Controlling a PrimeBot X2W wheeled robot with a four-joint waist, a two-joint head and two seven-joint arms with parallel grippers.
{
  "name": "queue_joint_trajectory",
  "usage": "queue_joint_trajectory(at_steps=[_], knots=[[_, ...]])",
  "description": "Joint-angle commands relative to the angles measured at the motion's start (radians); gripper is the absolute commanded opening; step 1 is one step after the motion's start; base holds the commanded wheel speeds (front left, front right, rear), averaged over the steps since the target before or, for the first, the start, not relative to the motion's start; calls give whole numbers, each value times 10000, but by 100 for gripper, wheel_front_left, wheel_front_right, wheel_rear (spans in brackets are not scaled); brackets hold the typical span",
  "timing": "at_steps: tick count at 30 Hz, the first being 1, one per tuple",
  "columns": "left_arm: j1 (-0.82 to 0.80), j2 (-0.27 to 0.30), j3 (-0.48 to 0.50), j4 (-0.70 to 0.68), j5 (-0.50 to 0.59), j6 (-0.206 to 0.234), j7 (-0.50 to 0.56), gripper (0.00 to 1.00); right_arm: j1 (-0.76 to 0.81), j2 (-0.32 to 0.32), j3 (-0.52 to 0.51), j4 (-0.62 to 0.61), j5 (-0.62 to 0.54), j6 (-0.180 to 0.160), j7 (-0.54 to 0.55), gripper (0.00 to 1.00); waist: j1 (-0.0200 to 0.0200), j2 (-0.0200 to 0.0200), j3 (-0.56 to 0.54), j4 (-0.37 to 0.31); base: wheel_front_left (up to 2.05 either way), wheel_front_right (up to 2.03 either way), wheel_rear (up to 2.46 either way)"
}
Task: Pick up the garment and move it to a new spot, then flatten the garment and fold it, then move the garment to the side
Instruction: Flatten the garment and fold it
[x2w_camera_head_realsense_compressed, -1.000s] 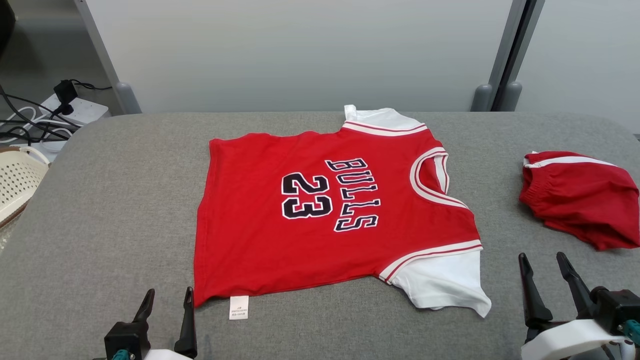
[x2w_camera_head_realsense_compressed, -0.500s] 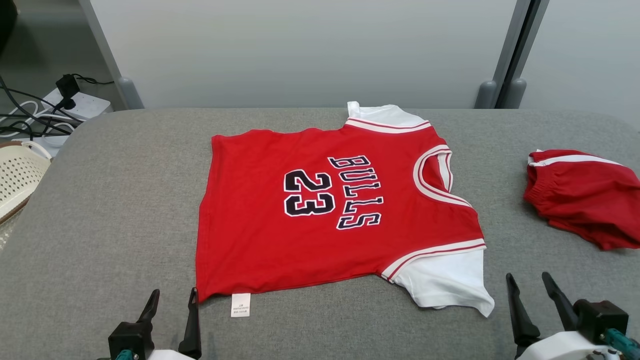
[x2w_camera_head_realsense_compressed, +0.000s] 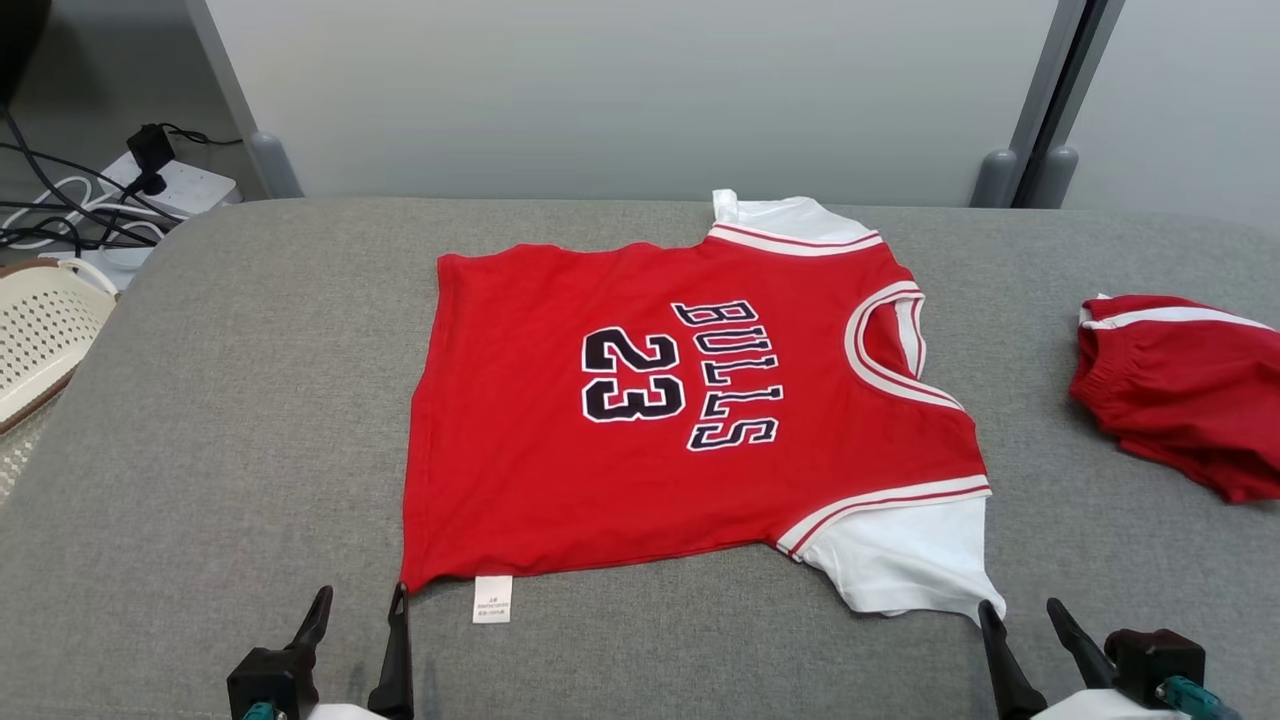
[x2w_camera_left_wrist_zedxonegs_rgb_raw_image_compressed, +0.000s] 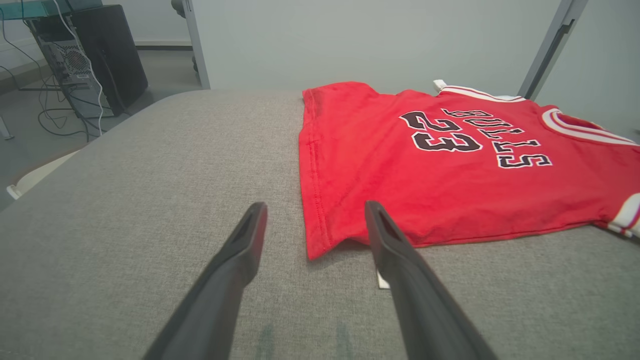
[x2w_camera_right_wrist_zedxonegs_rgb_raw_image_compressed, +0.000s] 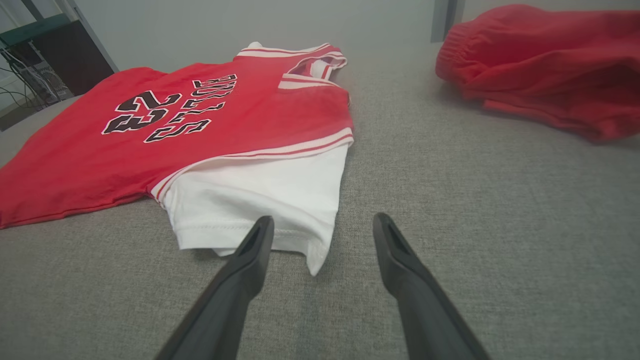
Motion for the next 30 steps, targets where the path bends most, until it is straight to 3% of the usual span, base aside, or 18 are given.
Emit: queue_joint_trajectory(at_steps=[1,3,5,12,17,20,21,23,25,30], knots=[[-400,72,275,-199,8,21,-90,100,-390,-73,242,-71,114,44,-133,100,0,0,22,34,0,0,0],[-413,72,288,-198,-23,23,-90,100,-456,-43,297,133,285,44,-133,87,0,0,53,74,0,0,0],[-429,72,284,-205,-27,10,-90,100,-567,-70,353,328,337,44,-133,81,0,0,98,111,0,0,0],[-583,72,123,-176,-60,-54,-90,100,-863,-81,341,724,326,44,-134,82,0,0,409,286,0,0,0],[-707,72,82,-194,-87,-55,-90,100,-971,-54,306,798,319,44,-134,75,0,0,653,377,0,0,0],[-802,72,70,-205,-78,-63,-90,100,-1077,-43,258,805,339,44,-134,62,0,0,820,428,0,0,0],[-802,72,70,-205,-78,-63,-90,100,-1077,-43,258,805,339,44,-134,62,0,0,820,428,0,0,0],[-846,72,57,-192,-68,-67,-90,100,-1121,-32,257,854,377,44,-134,43,0,0,887,446,0,0,0],[-881,72,58,-186,-115,-70,-90,100,-1175,-46,262,874,381,44,-134,1,0,0,960,459,0,0,0],[-1042,72,14,-53,-291,-148,-90,100,-1207,-107,201,818,436,44,-134,0,0,0,1094,411,0,0,0]])
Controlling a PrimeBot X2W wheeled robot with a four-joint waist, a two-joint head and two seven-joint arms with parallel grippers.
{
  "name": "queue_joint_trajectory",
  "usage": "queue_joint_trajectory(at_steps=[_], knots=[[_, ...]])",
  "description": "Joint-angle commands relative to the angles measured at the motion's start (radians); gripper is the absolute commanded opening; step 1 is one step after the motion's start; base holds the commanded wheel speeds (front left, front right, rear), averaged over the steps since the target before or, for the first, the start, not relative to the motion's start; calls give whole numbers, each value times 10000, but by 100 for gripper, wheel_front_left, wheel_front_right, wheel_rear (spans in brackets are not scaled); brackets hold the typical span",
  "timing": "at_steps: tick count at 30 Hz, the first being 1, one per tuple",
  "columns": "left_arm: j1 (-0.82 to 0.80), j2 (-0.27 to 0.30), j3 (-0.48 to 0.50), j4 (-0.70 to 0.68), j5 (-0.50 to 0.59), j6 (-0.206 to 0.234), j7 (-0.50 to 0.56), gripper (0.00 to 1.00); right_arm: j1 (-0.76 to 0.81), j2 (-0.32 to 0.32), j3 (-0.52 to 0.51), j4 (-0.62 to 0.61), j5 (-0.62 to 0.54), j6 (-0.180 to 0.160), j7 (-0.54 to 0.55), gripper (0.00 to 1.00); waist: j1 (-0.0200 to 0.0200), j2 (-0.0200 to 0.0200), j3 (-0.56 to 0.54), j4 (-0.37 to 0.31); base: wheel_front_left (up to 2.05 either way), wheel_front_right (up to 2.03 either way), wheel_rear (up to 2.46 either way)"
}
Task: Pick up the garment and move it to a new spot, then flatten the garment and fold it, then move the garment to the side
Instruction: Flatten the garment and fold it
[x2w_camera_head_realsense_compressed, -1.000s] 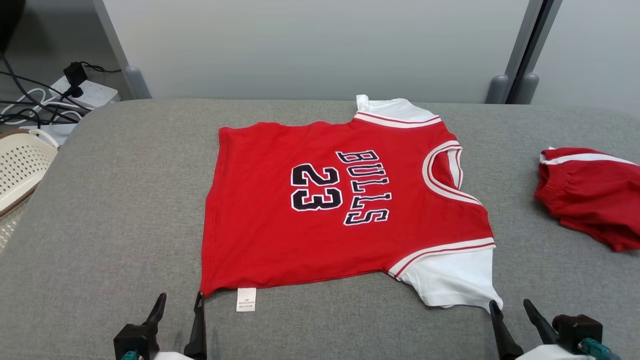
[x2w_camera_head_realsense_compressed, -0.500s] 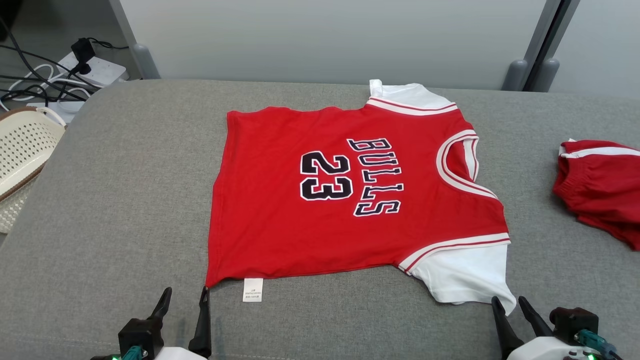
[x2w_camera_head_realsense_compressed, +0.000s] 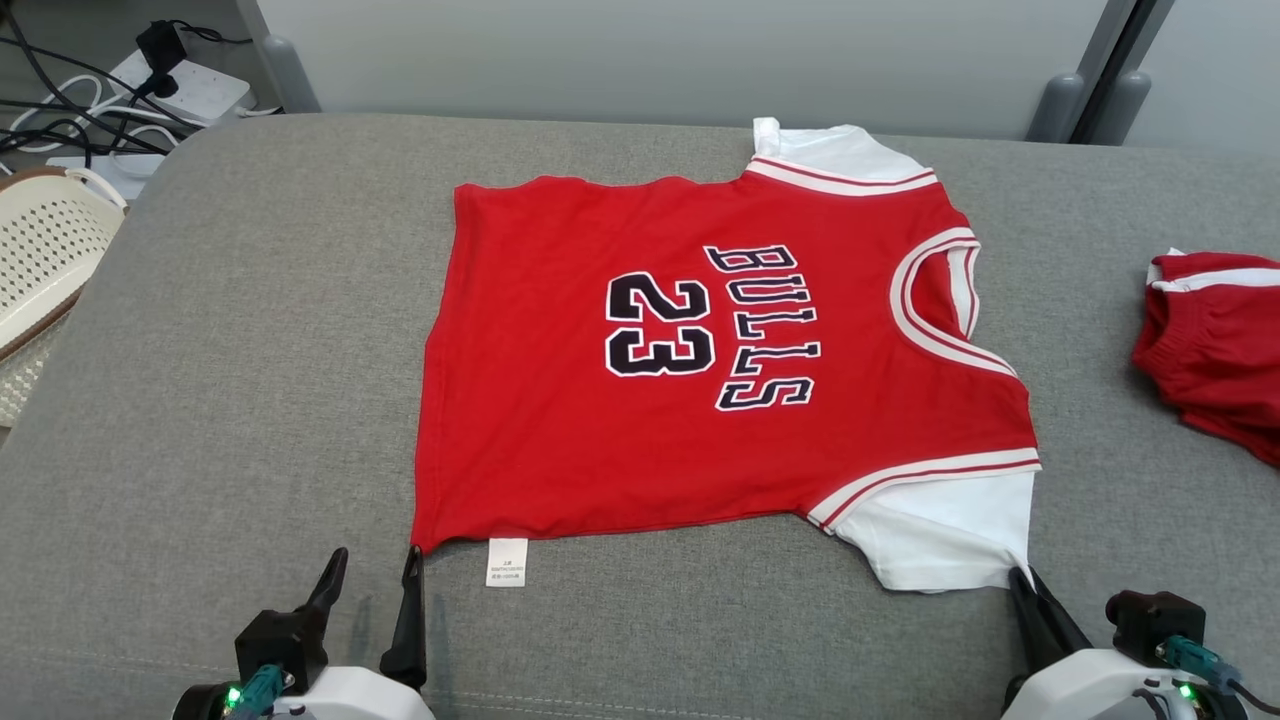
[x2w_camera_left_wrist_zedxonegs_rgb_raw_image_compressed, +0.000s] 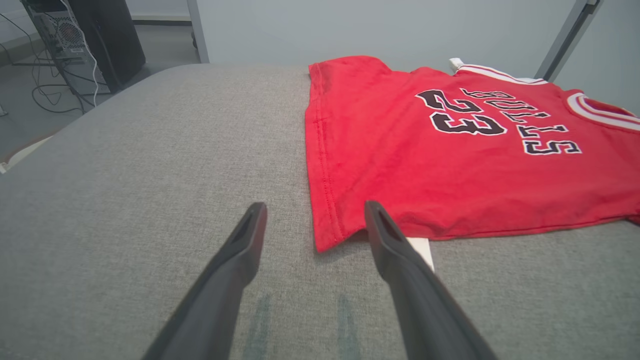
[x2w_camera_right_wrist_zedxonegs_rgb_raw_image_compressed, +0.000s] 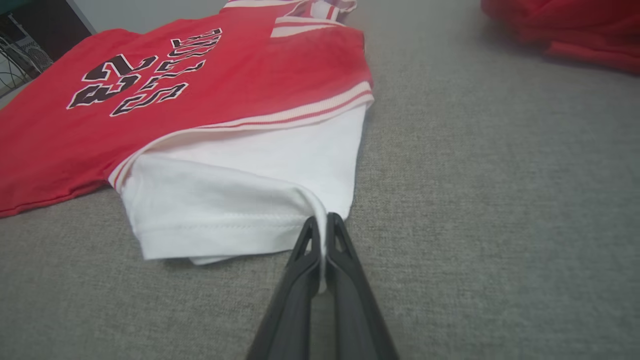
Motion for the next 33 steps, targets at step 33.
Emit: queue_joint_trajectory(at_steps=[33], knots=[[-1742,74,709,2773,-1240,-442,-90,82,-301,-715,1391,-1384,327,44,-136,0,0,0,501,-1089,0,0,0]])
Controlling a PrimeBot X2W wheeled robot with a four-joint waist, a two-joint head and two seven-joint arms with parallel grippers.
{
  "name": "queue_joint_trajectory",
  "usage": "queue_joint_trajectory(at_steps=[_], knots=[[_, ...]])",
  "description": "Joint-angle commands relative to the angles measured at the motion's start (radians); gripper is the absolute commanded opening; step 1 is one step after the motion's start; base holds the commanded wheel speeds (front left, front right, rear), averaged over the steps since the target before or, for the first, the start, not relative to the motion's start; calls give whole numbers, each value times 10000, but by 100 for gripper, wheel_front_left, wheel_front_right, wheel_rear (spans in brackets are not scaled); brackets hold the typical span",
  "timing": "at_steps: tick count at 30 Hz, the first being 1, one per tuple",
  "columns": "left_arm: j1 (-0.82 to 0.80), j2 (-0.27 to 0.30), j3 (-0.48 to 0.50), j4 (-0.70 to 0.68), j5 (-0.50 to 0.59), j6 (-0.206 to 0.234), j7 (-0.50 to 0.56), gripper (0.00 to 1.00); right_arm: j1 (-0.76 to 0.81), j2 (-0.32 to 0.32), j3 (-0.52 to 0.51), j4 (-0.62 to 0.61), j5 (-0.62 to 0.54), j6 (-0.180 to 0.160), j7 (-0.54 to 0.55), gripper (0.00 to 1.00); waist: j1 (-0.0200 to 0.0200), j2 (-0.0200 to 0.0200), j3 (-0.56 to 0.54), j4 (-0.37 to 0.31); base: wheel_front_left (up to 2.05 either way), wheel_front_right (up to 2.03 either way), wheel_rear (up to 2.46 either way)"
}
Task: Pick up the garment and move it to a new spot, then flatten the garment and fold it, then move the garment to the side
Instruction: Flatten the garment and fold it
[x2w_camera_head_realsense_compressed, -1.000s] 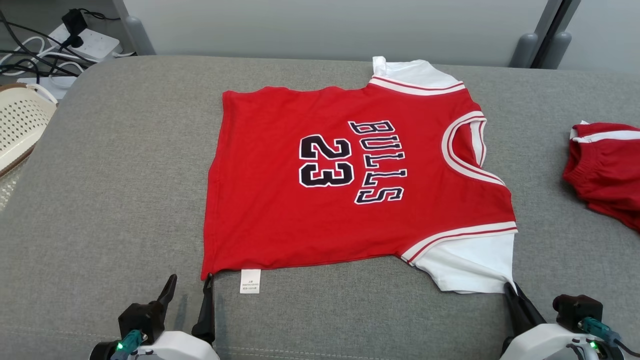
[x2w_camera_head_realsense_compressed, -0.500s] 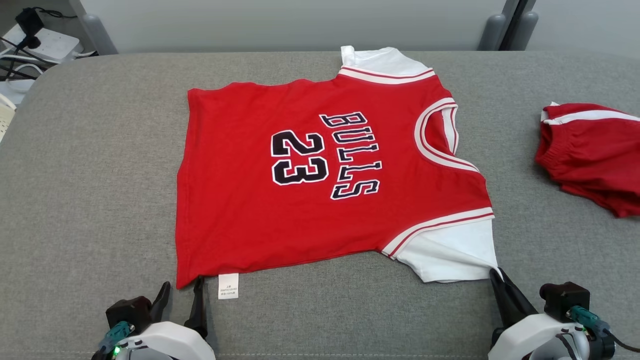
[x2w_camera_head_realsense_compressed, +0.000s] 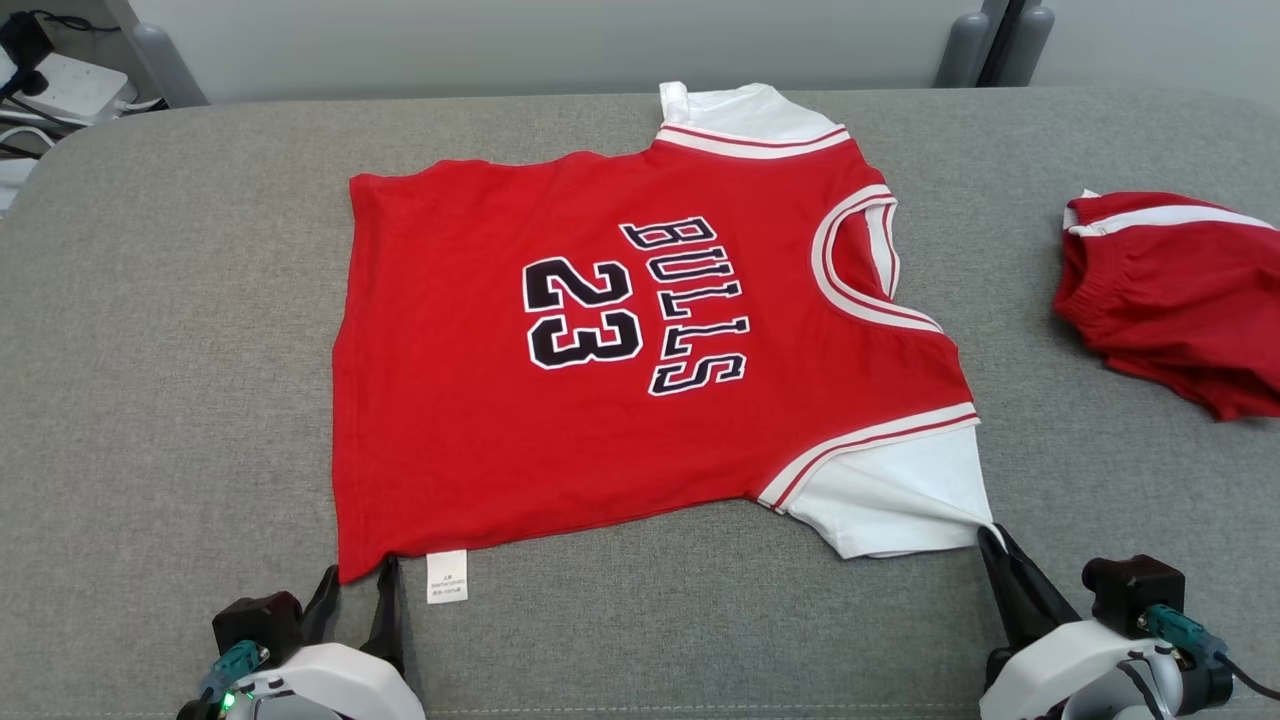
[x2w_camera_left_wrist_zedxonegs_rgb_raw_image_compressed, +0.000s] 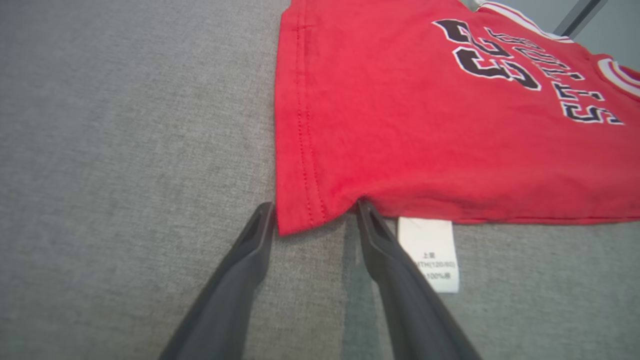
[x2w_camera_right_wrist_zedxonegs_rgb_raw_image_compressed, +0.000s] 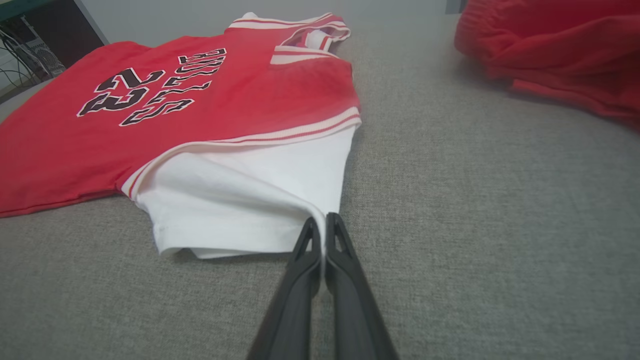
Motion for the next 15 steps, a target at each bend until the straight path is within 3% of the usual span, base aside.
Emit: queue_joint_trajectory(at_steps=[1,6,10,11,12,14,15], knots=[[-359,135,283,-98,47,0,-90,81,-164,-150,183,-263,49,44,-134,0,0,0,9,6,0,0,0],[-364,135,309,-182,118,41,-90,85,-190,-156,174,-319,48,44,-134,0,0,0,25,38,0,0,0],[-377,135,358,-127,-94,-61,-90,66,-215,-143,182,-365,41,44,-134,0,0,0,43,42,0,0,0],[-382,135,363,-101,-164,-100,-90,51,-217,-143,178,-375,43,44,-134,0,0,0,45,47,0,0,0],[-390,135,419,-102,-342,-147,-90,48,-218,-142,174,-381,46,44,-134,0,0,0,52,51,0,0,0],[-397,135,490,-184,-562,-229,-90,48,-221,-145,175,-372,47,44,-134,0,0,0,56,53,0,0,0],[-386,135,563,-236,-720,-261,-90,62,-222,-146,171,-364,50,44,-134,0,0,0,57,52,0,0,0]])
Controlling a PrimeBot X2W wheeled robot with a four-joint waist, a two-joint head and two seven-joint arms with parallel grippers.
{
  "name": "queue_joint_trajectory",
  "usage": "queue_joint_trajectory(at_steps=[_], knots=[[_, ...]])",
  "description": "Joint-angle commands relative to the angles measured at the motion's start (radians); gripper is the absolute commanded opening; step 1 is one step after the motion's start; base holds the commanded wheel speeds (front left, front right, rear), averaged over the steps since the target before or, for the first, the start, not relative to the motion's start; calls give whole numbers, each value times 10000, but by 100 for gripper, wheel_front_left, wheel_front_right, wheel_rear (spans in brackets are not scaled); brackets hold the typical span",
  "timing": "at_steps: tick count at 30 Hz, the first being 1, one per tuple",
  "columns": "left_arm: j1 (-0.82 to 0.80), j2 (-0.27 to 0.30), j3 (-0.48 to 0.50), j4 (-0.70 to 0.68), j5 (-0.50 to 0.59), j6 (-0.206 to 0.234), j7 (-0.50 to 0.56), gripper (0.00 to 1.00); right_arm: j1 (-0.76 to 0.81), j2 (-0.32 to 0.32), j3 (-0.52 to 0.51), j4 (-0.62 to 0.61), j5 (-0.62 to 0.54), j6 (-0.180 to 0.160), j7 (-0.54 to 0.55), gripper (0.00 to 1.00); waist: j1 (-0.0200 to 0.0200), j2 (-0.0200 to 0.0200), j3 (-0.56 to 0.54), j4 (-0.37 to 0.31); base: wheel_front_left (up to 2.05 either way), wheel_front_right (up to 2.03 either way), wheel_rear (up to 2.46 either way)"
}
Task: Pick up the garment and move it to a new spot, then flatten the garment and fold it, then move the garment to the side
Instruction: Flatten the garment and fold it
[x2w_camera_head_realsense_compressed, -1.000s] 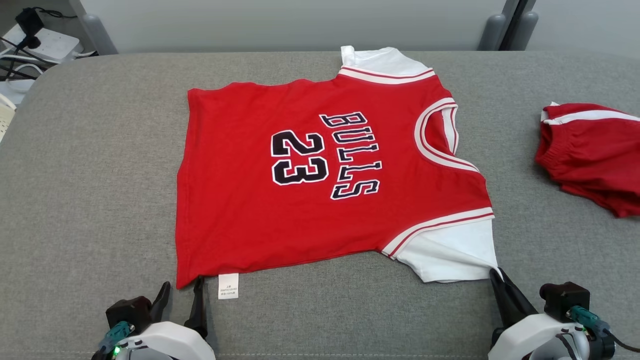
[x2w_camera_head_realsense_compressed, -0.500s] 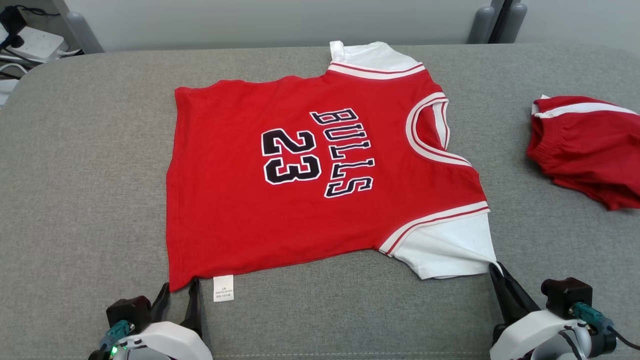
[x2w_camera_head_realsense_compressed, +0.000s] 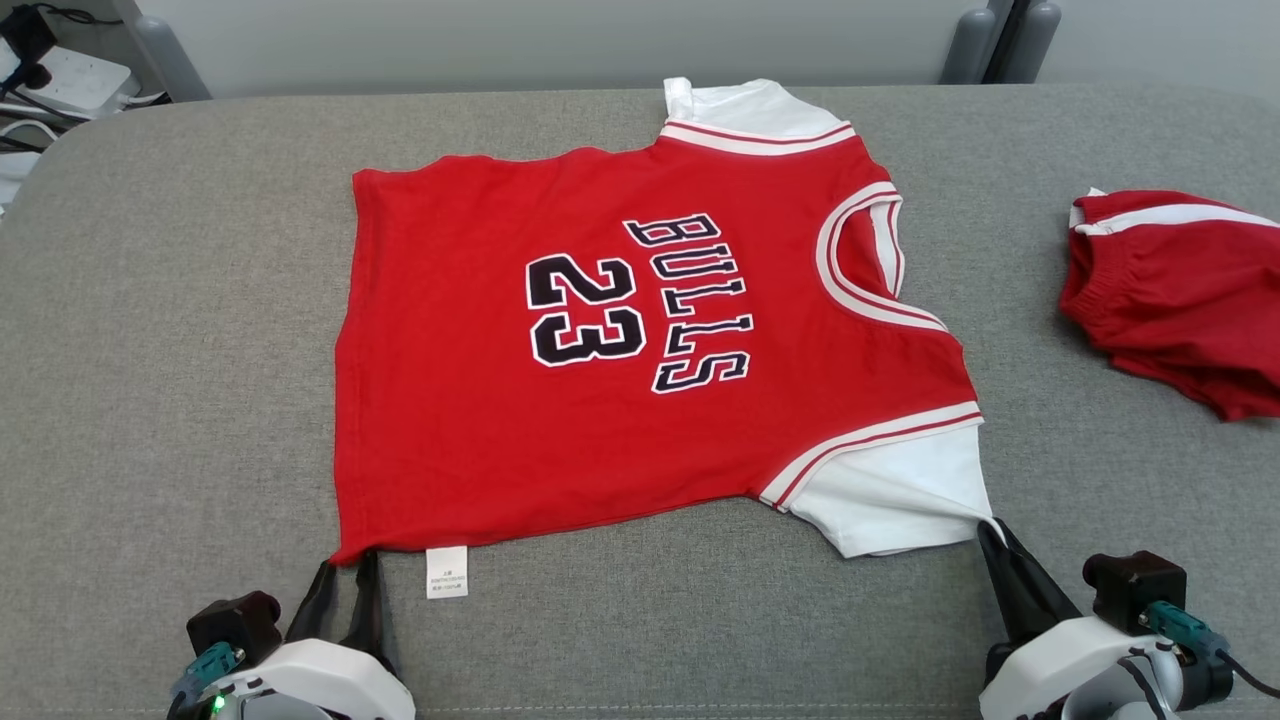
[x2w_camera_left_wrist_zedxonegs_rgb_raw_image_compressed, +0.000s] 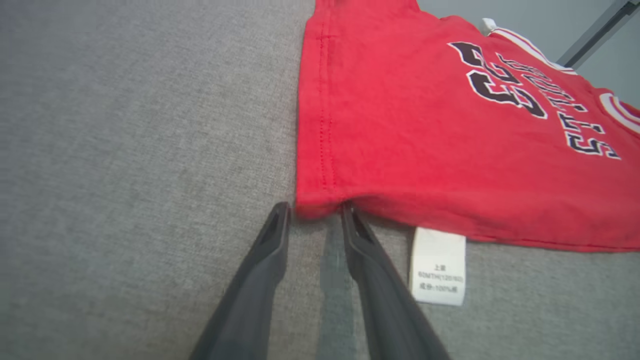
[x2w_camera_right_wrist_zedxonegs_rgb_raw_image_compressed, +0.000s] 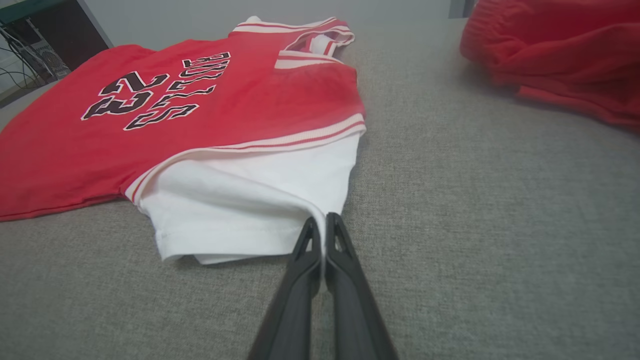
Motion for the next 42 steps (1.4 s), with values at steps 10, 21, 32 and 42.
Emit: queue_joint_trajectory(at_steps=[10,21,32,42], knots=[[-387,152,209,432,-2728,-493,-90,100,-212,-94,149,-157,71,44,-134,0,0,-1,-68,37,0,0,0],[-398,152,-1826,40,-5763,-559,-90,100,-216,-38,166,-139,85,44,-134,0,0,-1,-106,75,0,0,0],[-463,152,-1228,191,-6286,-561,-90,100,-208,-20,171,-179,47,44,-134,0,0,-1,-121,81,0,0,0],[-764,152,-617,813,-5196,-561,-90,0,-254,-24,229,-244,96,44,-134,0,0,-1,-102,60,0,0,0]])
